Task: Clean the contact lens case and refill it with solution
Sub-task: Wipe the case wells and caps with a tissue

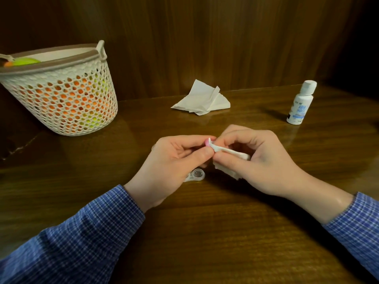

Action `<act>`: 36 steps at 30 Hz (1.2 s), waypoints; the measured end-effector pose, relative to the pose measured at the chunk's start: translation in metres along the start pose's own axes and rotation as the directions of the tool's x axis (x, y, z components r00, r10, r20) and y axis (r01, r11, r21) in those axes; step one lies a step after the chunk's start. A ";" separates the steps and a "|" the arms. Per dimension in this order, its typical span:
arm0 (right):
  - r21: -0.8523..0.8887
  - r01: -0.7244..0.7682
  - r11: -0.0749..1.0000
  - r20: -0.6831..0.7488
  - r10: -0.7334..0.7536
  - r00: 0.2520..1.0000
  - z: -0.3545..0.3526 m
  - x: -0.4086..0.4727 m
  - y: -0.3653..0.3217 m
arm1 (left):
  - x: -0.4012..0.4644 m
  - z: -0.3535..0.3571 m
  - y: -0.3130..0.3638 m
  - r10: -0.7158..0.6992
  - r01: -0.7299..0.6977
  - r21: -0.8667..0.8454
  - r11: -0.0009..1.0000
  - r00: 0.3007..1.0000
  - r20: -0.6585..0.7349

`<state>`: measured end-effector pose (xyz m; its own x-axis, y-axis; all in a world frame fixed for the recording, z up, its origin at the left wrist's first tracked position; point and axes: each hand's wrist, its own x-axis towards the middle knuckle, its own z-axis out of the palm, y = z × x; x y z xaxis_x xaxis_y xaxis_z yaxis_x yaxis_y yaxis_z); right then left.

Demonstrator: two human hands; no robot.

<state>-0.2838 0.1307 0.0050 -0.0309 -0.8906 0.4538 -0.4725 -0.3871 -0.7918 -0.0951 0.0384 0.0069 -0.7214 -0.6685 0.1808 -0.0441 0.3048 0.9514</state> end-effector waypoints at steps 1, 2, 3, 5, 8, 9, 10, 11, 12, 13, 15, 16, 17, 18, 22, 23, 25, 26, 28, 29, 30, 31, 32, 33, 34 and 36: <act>-0.056 0.016 0.998 -0.001 -0.016 1.000 0.001 -0.001 0.000 | 0.001 0.000 -0.001 -0.033 0.034 -0.018 0.999 0.999 0.015; -0.111 0.042 0.993 -0.001 -0.042 0.999 0.002 -0.001 0.000 | 0.001 -0.001 -0.001 -0.057 0.058 -0.029 0.998 0.998 0.025; -0.154 0.068 0.986 -0.001 -0.069 0.998 0.002 -0.001 0.000 | 0.001 -0.001 -0.001 -0.070 0.071 -0.034 0.997 0.997 0.031; -0.209 0.108 0.972 -0.002 -0.111 0.994 0.002 0.000 0.000 | 0.002 0.000 0.001 -0.068 0.069 -0.034 0.997 0.997 0.031; -0.245 0.132 0.961 -0.018 -0.140 0.990 0.004 0.000 -0.001 | 0.001 0.004 0.002 -0.054 0.053 -0.064 0.997 0.998 -0.019; -0.247 0.134 0.960 -0.024 -0.144 0.989 0.005 0.000 -0.001 | 0.001 0.006 0.001 -0.052 0.049 -0.075 0.996 0.998 -0.045; -0.248 0.135 0.959 -0.029 -0.147 0.989 0.005 -0.001 -0.001 | 0.001 0.007 0.001 -0.057 0.051 -0.090 0.995 0.996 -0.066; -0.247 0.139 0.959 -0.032 -0.151 0.988 0.005 -0.001 -0.002 | 0.001 0.008 0.001 -0.066 0.058 -0.111 0.992 0.995 -0.074; -0.247 0.145 0.958 -0.032 -0.158 0.987 0.005 -0.001 -0.001 | 0.000 0.009 0.001 -0.077 0.067 -0.139 0.988 0.995 -0.069; -0.251 0.154 0.956 -0.030 -0.167 0.986 0.006 -0.001 -0.001 | 0.000 0.009 0.001 -0.088 0.077 -0.164 0.983 0.995 -0.056; -0.276 0.178 0.945 -0.017 -0.189 0.982 0.005 0.000 0.000 | -0.001 0.009 0.002 -0.098 0.093 -0.176 0.980 0.995 -0.019; -0.294 0.189 0.937 -0.007 -0.200 0.980 0.005 -0.001 0.002 | -0.001 0.009 0.002 -0.096 0.095 -0.160 0.983 0.995 0.001; -0.310 0.197 0.930 0.001 -0.207 0.978 0.005 -0.001 0.002 | -0.002 0.009 0.003 -0.092 0.094 -0.134 0.986 0.996 0.019; -0.324 0.202 0.924 0.007 -0.211 0.977 0.005 -0.001 0.003 | -0.002 0.009 0.004 -0.090 0.093 -0.105 0.990 0.995 0.034; -0.369 0.238 0.898 0.024 -0.247 0.969 0.004 -0.001 0.004 | -0.003 0.009 0.003 -0.108 0.110 -0.029 0.994 0.992 0.064; -0.377 0.251 0.892 0.032 -0.259 0.965 0.004 -0.002 0.004 | -0.003 0.009 0.003 -0.116 0.118 -0.039 0.992 0.991 0.067; -0.390 0.277 0.878 0.045 -0.283 0.958 0.004 -0.002 0.004 | -0.003 0.009 0.003 -0.120 0.124 -0.055 0.991 0.990 0.075; -0.395 0.283 0.874 0.045 -0.290 0.956 0.004 -0.002 0.004 | -0.003 0.010 0.003 -0.117 0.121 -0.050 0.991 0.990 0.076; -0.387 0.266 0.883 0.025 -0.279 0.960 0.003 -0.002 0.003 | -0.003 0.011 0.003 -0.099 0.101 -0.030 0.994 0.993 0.061; -0.372 0.250 0.894 0.007 -0.266 0.964 0.003 -0.001 0.003 | -0.003 0.012 0.003 -0.075 0.076 -0.017 0.997 0.996 0.049; -0.356 0.237 0.904 -0.009 -0.257 0.966 0.004 -0.001 0.002 | -0.003 0.013 0.002 -0.044 0.044 -0.002 0.999 0.998 0.038; -0.345 0.230 0.910 -0.020 -0.252 0.967 0.004 0.000 0.002 | -0.003 0.013 0.002 -0.014 0.014 0.011 1.000 1.000 0.027; -0.337 0.229 0.913 -0.024 -0.251 0.968 0.004 0.000 0.002 | -0.003 0.013 0.001 0.010 -0.010 0.018 1.000 1.000 0.015; -0.331 0.229 0.915 -0.023 -0.250 0.968 0.004 0.000 0.001 | -0.003 0.013 0.000 0.022 -0.022 0.017 1.000 1.000 0.005; -0.327 0.229 0.917 -0.021 -0.249 0.968 0.004 0.000 0.001 | -0.003 0.013 0.000 0.026 -0.026 0.015 1.000 1.000 0.000; -0.332 0.233 0.914 -0.014 -0.252 0.968 0.004 0.000 0.002 | -0.004 0.013 0.001 0.016 -0.016 0.020 1.000 1.000 0.010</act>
<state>-0.2814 0.1288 0.0015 0.0766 -0.7610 0.6443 -0.7317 -0.4818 -0.4821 -0.1012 0.0495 0.0038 -0.7289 -0.6567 0.1934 -0.0461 0.3289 0.9432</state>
